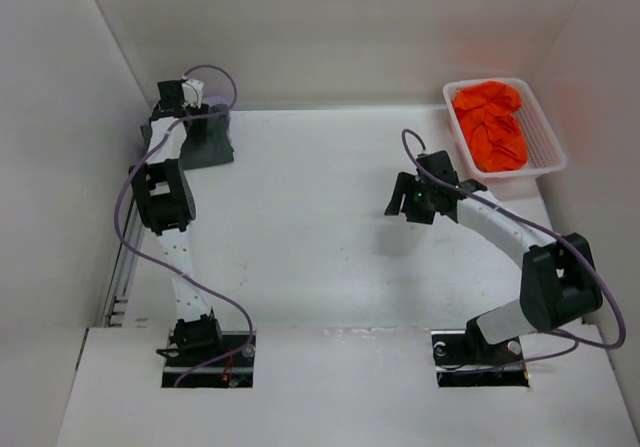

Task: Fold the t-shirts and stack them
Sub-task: Put the neatly folded tshirt into the corner of the board with the left arm, then grab crumpled tshirt from bin with the right arm

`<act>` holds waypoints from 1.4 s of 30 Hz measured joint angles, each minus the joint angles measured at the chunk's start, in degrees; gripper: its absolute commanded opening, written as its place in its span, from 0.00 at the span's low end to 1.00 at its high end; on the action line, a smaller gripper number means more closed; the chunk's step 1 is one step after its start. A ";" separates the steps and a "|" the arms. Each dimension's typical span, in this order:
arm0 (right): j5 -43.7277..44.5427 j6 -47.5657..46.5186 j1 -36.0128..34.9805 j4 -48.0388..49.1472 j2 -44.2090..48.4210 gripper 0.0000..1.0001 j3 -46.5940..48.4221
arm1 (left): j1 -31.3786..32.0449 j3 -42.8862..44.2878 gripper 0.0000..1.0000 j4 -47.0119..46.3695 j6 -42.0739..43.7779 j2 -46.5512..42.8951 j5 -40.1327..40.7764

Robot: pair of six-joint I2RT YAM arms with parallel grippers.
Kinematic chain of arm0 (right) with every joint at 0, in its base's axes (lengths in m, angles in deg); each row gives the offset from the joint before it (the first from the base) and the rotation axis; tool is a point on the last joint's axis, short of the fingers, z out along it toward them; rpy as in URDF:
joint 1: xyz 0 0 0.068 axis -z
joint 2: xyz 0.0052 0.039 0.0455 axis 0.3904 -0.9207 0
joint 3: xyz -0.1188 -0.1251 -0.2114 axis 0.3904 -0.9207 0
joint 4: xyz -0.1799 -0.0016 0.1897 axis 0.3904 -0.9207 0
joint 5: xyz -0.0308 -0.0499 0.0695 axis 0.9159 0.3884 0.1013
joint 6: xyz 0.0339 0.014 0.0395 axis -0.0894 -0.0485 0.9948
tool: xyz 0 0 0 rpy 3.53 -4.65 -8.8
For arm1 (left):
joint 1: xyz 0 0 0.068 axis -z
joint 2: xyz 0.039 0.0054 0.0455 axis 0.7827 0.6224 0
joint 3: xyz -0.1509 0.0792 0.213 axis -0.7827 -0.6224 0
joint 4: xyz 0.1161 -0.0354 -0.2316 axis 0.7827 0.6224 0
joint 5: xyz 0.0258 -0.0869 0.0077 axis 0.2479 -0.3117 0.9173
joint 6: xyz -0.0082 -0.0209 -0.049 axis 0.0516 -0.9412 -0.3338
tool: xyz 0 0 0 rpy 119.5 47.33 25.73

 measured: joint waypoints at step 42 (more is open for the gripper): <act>13.38 -16.81 35.10 -17.97 -51.67 0.00 70.34 | 5.97 -21.51 0.64 3.48 2.62 -30.27 5.29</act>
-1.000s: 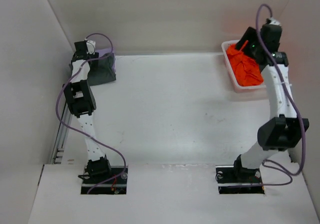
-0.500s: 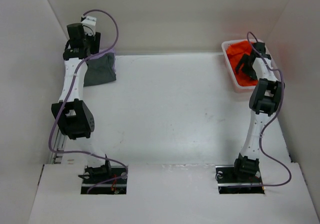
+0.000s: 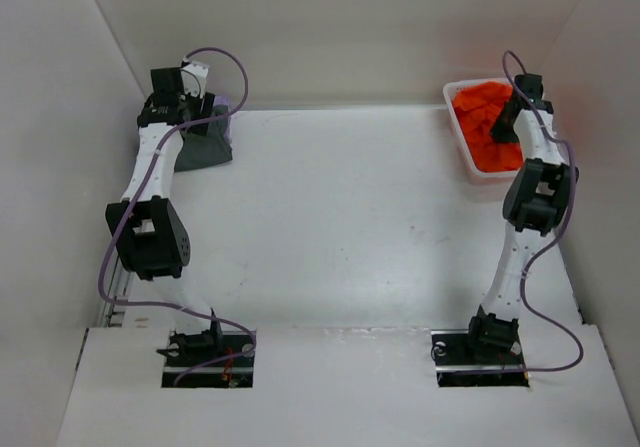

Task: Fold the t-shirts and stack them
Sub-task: Grab crumpled tshirt from bin with the right arm, then move the tshirt to the center of the board

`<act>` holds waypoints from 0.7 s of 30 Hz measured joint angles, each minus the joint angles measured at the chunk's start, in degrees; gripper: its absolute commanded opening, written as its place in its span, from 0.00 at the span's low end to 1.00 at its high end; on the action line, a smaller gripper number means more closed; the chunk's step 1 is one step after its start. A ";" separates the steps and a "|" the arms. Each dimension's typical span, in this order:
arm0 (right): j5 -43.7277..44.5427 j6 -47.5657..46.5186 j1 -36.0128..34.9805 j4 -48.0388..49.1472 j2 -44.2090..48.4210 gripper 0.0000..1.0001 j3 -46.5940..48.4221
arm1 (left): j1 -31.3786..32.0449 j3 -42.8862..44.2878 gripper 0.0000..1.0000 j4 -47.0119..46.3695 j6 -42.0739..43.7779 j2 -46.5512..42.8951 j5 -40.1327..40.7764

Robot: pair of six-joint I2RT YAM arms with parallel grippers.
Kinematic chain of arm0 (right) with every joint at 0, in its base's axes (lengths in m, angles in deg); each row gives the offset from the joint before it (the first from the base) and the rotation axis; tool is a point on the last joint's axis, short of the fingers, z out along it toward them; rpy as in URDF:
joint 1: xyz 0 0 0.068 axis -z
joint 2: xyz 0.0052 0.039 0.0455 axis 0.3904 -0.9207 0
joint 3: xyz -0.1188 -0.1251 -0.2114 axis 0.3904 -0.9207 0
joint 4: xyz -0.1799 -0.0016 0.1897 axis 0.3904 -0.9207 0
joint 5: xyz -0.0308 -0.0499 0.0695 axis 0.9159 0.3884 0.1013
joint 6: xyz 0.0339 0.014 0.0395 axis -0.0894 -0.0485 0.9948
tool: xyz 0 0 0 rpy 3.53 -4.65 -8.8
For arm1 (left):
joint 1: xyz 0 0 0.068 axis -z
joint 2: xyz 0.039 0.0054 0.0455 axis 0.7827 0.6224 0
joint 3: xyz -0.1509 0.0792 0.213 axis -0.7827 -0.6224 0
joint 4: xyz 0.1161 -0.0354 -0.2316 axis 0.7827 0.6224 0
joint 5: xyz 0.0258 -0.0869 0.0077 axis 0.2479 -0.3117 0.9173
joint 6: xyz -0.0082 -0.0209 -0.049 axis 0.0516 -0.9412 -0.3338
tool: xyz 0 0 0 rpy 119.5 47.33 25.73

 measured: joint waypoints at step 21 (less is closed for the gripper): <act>0.68 0.09 -35.28 11.91 64.61 0.00 -8.72 | -4.83 -9.18 0.67 0.02 -1.09 -19.47 -3.91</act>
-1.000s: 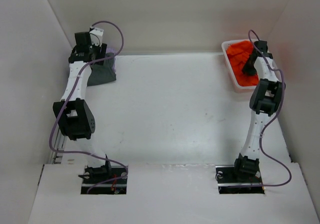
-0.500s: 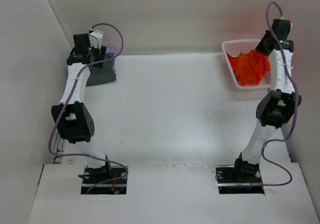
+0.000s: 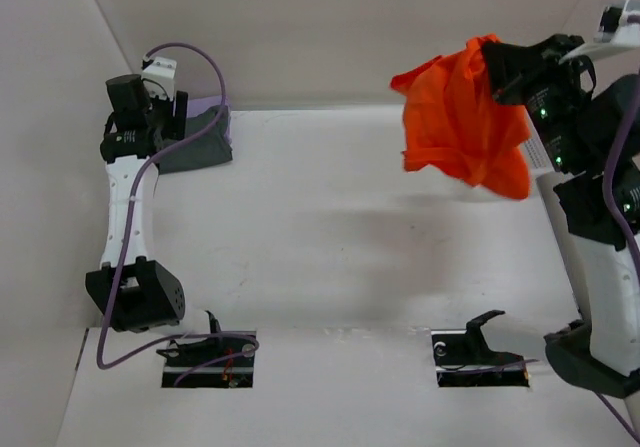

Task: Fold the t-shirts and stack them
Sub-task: Move the tshirt to the center of the board, then flatten out the tshirt

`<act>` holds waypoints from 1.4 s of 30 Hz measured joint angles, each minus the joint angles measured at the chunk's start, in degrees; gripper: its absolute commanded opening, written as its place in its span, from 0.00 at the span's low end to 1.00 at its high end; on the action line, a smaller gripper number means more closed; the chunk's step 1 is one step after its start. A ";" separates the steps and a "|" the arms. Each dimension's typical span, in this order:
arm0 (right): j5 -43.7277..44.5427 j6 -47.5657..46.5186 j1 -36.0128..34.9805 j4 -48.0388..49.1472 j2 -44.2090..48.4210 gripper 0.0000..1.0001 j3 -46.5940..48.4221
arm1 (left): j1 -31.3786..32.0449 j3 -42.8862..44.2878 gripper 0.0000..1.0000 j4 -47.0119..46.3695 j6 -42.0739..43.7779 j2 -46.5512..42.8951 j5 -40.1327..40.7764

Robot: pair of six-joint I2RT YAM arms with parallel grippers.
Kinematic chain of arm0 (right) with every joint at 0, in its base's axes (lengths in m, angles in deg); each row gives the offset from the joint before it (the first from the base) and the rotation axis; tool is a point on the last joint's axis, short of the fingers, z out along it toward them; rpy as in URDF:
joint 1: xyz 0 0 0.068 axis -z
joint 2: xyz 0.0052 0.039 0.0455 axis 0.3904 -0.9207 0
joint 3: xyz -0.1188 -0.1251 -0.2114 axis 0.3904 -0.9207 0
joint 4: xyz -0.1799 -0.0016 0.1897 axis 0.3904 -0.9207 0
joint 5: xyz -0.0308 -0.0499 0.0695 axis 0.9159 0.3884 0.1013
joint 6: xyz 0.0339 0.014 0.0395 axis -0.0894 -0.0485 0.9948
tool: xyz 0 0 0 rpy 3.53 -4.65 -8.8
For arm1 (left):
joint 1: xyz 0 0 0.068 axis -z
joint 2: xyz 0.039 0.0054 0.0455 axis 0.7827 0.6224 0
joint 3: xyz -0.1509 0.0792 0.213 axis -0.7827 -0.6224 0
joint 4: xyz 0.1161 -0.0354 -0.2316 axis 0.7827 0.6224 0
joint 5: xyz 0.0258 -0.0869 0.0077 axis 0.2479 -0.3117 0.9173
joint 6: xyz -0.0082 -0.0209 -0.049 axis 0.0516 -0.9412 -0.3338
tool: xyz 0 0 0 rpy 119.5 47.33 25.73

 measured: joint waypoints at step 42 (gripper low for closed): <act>-3.32 26.18 -13.88 16.70 -13.84 0.55 -70.44 | 39.54 -23.76 0.33 -4.70 -2.67 19.34 -8.96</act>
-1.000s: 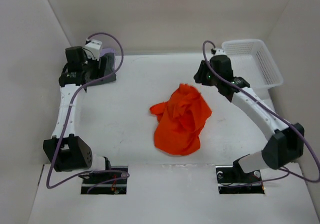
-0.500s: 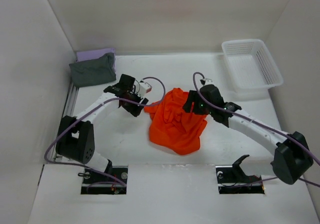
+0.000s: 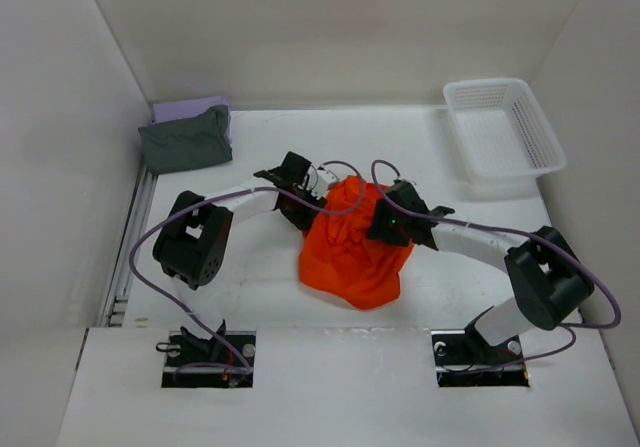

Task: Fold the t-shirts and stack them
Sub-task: Flatten out the tshirt

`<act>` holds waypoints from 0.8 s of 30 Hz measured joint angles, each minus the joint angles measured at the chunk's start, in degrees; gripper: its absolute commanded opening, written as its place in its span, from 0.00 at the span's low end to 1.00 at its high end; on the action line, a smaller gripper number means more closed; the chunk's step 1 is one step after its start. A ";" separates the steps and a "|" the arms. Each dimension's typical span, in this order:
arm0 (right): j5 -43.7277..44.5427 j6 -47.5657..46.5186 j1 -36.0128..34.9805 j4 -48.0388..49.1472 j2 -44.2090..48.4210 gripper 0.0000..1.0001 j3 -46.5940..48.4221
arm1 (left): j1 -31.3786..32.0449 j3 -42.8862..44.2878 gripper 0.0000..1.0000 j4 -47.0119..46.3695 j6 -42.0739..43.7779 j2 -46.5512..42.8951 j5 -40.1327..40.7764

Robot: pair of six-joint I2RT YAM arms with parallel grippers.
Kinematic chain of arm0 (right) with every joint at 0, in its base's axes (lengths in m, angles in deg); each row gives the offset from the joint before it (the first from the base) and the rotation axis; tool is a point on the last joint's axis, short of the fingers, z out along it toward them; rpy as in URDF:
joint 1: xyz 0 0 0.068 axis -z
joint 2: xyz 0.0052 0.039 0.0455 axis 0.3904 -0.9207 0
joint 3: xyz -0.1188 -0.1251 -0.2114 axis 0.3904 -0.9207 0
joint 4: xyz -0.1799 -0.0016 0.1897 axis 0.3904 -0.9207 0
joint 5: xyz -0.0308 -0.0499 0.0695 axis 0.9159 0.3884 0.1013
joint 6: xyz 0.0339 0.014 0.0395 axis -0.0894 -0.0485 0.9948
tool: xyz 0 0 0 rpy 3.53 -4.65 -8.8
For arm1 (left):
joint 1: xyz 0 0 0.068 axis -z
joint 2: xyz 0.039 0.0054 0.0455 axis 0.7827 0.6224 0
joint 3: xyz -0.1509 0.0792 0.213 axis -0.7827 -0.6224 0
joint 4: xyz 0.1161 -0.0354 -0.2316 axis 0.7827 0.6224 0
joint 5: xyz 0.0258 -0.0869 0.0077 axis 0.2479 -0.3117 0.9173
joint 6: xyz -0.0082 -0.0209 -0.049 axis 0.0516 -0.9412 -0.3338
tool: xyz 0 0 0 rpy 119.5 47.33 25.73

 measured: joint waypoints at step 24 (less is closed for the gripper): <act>-7.72 -7.65 16.20 -10.38 19.91 0.00 19.89 | -20.22 28.61 0.00 12.24 9.49 -30.77 4.50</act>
